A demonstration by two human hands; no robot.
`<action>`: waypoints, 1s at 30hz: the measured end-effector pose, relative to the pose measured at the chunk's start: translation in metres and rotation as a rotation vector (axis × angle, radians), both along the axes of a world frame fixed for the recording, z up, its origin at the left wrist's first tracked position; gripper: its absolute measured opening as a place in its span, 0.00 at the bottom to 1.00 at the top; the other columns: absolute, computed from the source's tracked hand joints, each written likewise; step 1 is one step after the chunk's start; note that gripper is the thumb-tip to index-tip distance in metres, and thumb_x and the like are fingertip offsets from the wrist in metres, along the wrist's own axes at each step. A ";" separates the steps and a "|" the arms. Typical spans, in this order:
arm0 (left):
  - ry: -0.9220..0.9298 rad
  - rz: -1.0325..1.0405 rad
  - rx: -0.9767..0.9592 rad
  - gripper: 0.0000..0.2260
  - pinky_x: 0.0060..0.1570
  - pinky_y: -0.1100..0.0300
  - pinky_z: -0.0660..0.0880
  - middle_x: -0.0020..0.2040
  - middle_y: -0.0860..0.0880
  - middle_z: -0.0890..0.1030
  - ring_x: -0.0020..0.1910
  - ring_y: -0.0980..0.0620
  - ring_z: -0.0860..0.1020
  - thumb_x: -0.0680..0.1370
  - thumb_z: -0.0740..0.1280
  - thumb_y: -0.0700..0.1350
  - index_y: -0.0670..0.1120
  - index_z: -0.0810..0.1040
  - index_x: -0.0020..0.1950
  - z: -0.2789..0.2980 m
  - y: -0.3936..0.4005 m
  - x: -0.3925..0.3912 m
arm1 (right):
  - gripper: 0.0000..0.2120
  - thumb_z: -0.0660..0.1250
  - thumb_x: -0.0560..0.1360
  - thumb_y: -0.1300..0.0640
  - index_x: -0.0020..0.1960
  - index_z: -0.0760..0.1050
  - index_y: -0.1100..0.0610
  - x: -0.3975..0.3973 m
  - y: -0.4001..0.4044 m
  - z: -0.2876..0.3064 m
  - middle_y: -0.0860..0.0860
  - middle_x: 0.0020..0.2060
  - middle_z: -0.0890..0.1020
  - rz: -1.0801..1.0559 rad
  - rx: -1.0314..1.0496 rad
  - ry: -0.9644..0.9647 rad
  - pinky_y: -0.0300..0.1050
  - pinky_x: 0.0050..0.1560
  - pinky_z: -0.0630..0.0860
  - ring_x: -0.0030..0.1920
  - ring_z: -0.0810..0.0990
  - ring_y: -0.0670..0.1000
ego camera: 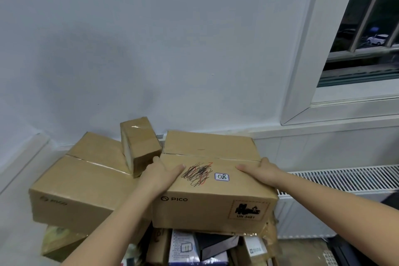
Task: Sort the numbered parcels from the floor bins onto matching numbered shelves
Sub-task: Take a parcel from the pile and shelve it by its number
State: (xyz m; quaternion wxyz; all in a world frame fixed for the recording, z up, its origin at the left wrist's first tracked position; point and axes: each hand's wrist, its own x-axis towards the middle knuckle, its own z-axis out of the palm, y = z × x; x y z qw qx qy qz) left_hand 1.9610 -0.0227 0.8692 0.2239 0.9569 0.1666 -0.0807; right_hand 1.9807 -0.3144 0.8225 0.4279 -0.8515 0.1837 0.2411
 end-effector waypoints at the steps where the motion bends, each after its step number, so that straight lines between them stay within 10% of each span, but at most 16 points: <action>1: -0.006 -0.001 0.004 0.37 0.54 0.54 0.72 0.65 0.43 0.75 0.64 0.42 0.73 0.73 0.65 0.67 0.40 0.64 0.69 0.002 -0.001 -0.001 | 0.49 0.69 0.65 0.29 0.72 0.58 0.59 0.000 -0.001 0.003 0.56 0.64 0.73 0.003 -0.010 -0.007 0.49 0.58 0.75 0.60 0.76 0.57; 30: -0.071 -0.046 -0.072 0.39 0.57 0.55 0.71 0.67 0.40 0.73 0.66 0.42 0.72 0.74 0.64 0.66 0.37 0.61 0.72 0.037 -0.019 -0.062 | 0.48 0.68 0.64 0.27 0.72 0.60 0.57 -0.059 -0.025 0.052 0.55 0.64 0.74 -0.009 -0.118 -0.164 0.52 0.62 0.73 0.61 0.76 0.57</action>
